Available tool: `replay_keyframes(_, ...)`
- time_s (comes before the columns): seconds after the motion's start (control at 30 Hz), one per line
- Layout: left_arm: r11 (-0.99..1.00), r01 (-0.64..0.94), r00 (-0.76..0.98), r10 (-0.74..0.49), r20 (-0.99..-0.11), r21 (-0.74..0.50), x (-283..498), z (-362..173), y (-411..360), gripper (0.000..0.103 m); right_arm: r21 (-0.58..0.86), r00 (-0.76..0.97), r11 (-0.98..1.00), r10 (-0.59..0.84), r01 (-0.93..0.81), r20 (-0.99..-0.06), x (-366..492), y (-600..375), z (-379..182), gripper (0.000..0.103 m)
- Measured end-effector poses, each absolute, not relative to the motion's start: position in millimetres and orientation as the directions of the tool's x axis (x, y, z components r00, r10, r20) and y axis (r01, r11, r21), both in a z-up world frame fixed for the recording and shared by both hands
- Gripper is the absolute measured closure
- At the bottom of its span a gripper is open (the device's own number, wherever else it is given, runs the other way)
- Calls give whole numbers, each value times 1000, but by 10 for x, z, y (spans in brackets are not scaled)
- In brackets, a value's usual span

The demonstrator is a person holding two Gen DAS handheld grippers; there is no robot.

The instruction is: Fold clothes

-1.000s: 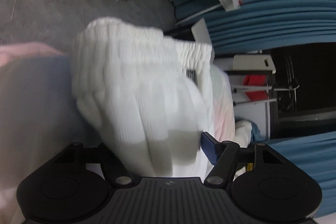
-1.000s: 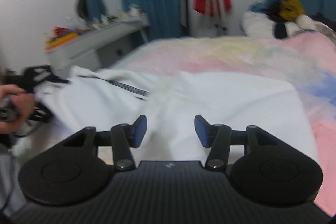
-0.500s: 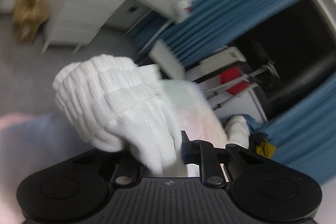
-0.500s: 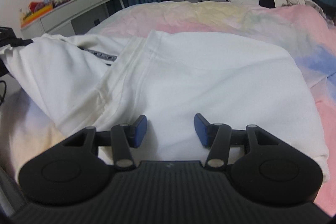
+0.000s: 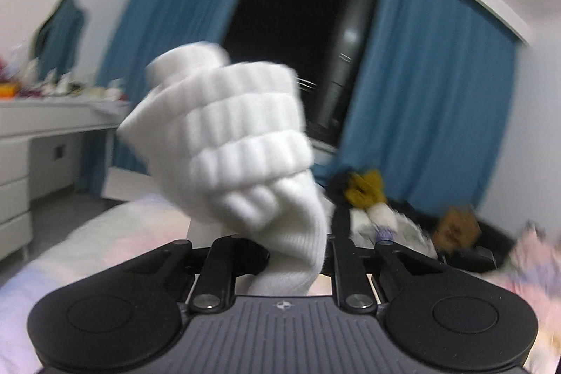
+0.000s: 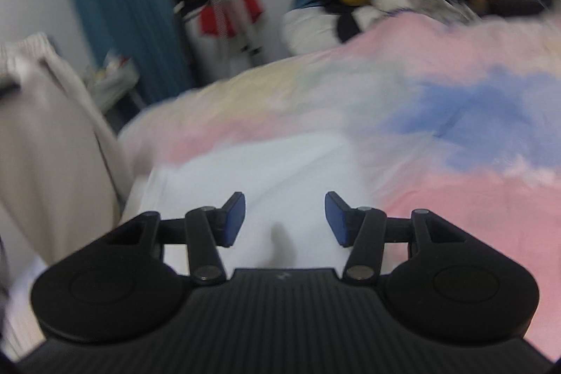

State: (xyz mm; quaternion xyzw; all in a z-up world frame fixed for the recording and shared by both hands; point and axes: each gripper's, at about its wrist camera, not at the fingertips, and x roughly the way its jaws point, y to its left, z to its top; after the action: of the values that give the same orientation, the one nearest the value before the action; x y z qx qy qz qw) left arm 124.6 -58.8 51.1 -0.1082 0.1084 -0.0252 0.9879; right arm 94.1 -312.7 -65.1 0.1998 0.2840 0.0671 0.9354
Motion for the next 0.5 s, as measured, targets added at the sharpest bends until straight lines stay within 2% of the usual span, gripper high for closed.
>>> replay_keyframes(0.13, 989, 117, 946, -139, -294, -93, 1431, 40, -1402, 85, 546, 852, 837, 252, 47, -459, 906, -3525, -653, 48)
replay_keyframes(0.3, 976, 216, 863, -176, -474, 30, 1651, -561, -2096, 85, 659, 840, 752, 340, 28, -423, 997, -3765, -727, 48)
replay_keyframes(0.4, 962, 251, 865, -173, -471, 106, 1686, -697, -2207, 85, 722, 831, 691, 385, 28, -401, 1072, -3865, -801, 49)
replay_keyframes(0.5, 948, 292, 849, -197, -490, 125, 1732, -714, -2191, 82, 756, 827, 653, 402, 43, -394, 1166, -3966, -838, 49)
